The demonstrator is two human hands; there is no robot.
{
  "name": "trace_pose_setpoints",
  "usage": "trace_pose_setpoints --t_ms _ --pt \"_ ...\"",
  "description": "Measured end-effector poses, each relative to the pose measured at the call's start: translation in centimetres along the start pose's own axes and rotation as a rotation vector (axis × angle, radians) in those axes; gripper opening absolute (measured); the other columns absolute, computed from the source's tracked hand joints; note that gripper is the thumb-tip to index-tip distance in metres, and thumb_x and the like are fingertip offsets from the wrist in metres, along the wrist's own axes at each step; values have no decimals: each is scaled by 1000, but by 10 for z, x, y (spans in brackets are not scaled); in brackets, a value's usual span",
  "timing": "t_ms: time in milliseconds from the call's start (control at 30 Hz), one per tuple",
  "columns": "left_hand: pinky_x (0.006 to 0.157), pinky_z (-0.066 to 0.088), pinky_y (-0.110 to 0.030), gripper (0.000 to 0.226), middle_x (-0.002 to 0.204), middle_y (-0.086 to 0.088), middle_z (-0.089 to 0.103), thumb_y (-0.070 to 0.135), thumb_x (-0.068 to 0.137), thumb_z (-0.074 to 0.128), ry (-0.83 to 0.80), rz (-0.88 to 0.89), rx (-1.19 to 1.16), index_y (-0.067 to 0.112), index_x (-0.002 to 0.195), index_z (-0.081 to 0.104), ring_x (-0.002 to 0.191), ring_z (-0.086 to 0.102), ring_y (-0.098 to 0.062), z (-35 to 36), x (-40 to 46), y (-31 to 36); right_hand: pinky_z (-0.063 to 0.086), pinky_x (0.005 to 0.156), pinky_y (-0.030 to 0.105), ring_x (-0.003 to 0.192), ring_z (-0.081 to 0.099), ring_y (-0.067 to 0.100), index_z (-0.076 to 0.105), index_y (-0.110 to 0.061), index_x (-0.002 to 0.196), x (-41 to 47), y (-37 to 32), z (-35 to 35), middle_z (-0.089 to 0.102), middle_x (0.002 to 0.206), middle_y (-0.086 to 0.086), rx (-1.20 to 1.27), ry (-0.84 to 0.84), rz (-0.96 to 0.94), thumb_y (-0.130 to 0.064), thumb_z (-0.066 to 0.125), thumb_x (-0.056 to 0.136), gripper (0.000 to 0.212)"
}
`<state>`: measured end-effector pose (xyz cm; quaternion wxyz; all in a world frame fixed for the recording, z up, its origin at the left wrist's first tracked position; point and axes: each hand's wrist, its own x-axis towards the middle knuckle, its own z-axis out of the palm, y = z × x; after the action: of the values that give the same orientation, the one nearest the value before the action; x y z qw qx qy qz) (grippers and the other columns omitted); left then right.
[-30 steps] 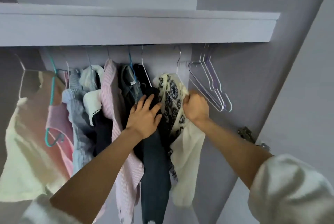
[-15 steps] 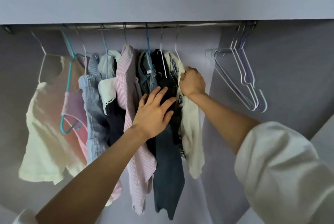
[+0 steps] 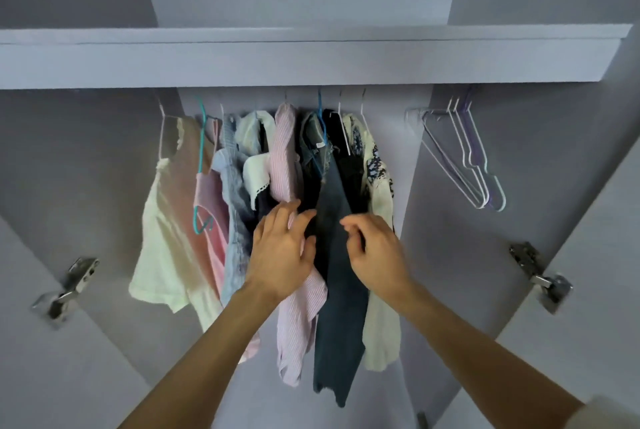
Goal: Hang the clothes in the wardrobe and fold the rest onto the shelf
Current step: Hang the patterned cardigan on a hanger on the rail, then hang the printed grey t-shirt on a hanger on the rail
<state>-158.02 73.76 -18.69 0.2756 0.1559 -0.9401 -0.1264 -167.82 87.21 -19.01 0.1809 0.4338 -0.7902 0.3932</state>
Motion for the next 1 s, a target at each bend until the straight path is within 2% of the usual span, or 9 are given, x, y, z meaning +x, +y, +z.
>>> trace_pose_setpoints --t_ms 133,200,267,467,600,733,1000 --pt "102 38 -44 35 131 -9 52 11 88 58 27 -172 -47 11 124 59 120 49 -32 -29 -58 -17 52 77 31 89 63 22 65 -5 102 -42 -40 10 68 98 6 142 -227 49 -6 50 92 18" --pt "99 40 -44 32 127 -8 55 11 89 57 38 -259 -42 11 121 61 116 53 -31 -43 -95 -22 50 80 25 92 63 18 65 -6 103 -59 -59 19 69 101 3 225 -309 32 -6 51 92 17" --pt "99 40 -41 32 129 -5 55 13 91 54 43 -372 1 13 122 60 116 53 -29 -58 -137 -26 50 82 26 94 62 17 65 -6 103 -76 -79 30 69 100 2 291 -394 5 -4 52 91 18" --pt "96 41 -39 32 129 -4 54 17 93 52 170 -786 163 14 125 58 117 51 -27 -105 -294 -20 45 86 32 99 60 23 62 -7 111 -147 -153 69 65 110 4 400 -789 -215 -6 48 92 24" --pt "100 39 -35 33 130 -3 55 17 93 52 292 -1080 235 15 125 57 119 51 -25 -127 -406 20 43 90 30 107 59 23 59 -11 118 -219 -203 78 63 117 5 430 -1045 -412 -14 47 94 27" --pt "100 38 -34 34 131 0 53 20 95 49 372 -1380 328 17 128 55 119 50 -21 -153 -529 90 43 91 30 109 58 22 56 -14 122 -316 -272 60 59 124 5 485 -1340 -664 -18 43 97 29" --pt "97 41 -33 34 130 -2 55 18 93 52 646 -1829 498 16 126 57 118 52 -22 -188 -715 228 41 93 26 113 54 21 56 -17 121 -498 -409 -8 58 126 2 554 -1646 -1113 -22 38 97 31"
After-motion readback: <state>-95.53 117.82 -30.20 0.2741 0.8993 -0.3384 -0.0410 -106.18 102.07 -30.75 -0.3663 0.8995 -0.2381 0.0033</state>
